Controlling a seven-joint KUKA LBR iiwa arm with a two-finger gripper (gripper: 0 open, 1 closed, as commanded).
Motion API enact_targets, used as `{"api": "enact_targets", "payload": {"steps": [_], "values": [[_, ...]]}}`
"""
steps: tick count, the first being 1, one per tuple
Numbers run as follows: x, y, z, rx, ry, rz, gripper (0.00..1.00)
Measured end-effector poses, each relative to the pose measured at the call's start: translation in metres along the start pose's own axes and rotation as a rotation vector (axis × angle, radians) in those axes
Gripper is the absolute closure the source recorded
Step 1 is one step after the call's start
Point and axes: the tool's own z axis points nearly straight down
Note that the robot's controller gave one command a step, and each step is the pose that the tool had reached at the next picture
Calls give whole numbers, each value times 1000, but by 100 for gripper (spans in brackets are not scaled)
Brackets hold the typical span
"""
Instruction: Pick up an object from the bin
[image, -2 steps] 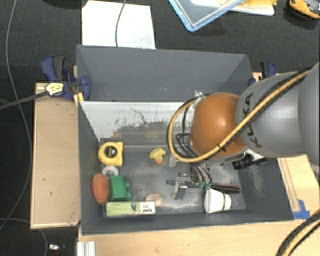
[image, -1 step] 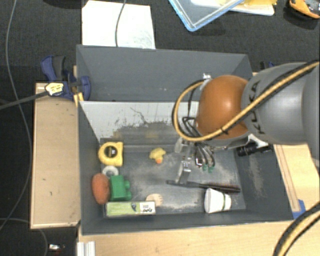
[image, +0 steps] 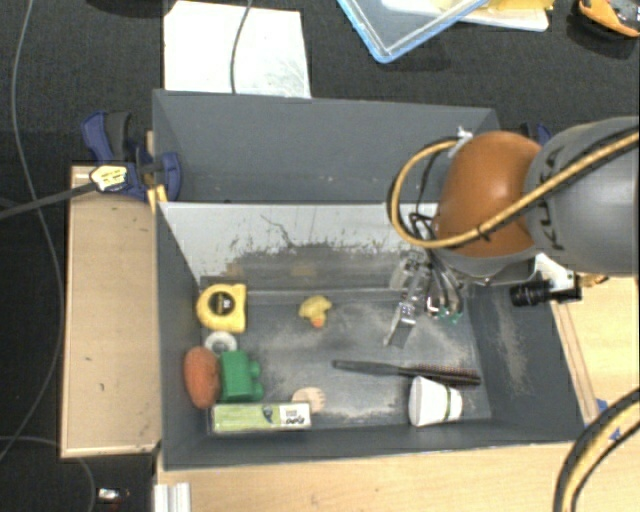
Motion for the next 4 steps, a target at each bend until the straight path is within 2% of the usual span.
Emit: {"api": "enact_targets", "payload": {"steps": [1,2,3,4], "values": [[16,-12,56,-5,-2,-111,0],[15,-41,51,-2,-12,-45,0],[37,-23,59,-4,-4,-153,0],[46,-40,74,-2,-12,-17,100]]}}
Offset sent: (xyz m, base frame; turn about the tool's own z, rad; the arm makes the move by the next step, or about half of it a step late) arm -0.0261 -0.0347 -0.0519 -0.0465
